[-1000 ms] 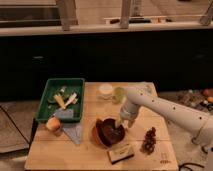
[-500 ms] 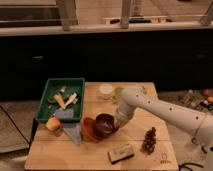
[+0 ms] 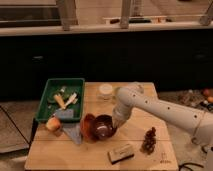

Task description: Stack bowls on top of each other

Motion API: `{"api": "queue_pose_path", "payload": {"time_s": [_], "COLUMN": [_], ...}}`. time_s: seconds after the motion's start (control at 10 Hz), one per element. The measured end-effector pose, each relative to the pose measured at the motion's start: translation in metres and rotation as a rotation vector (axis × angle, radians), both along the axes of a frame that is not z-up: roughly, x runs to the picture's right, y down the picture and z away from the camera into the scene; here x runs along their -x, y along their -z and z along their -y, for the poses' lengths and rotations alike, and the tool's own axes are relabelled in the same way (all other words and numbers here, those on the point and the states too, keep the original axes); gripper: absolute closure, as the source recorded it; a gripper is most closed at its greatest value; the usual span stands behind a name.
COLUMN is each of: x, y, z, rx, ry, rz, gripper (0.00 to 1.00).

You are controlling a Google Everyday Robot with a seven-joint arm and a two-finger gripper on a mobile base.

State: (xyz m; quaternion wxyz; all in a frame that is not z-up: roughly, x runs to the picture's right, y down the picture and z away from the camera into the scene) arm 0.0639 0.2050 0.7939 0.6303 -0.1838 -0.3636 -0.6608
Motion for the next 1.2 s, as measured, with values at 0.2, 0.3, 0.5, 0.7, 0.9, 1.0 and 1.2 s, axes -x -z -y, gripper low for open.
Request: {"api": "queue_pose_path", "payload": {"time_s": [0.2,0.3,0.5,0.7,0.9,1.0,1.2], "x": [0.007,0.009,0.016,0.022,0.029,0.034,0.048], "y": [0.016,0.024,0.034,0.038,0.04,0.041,0.043], "z": [0.016,0.024,0.034,0.039,0.042,0.043,0.042], "rx": [-0.022,-0.035,-0.054,-0.064,-0.065,-0.062,-0.05], "ry": [0.028,0.036,0.056,0.066,0.073,0.079,0.094], "rz": [0.012,0.024,0.056,0.085,0.12,0.136,0.18], "gripper": [1.0,1.0,1.0,1.0,1.0,1.0,1.0]}}
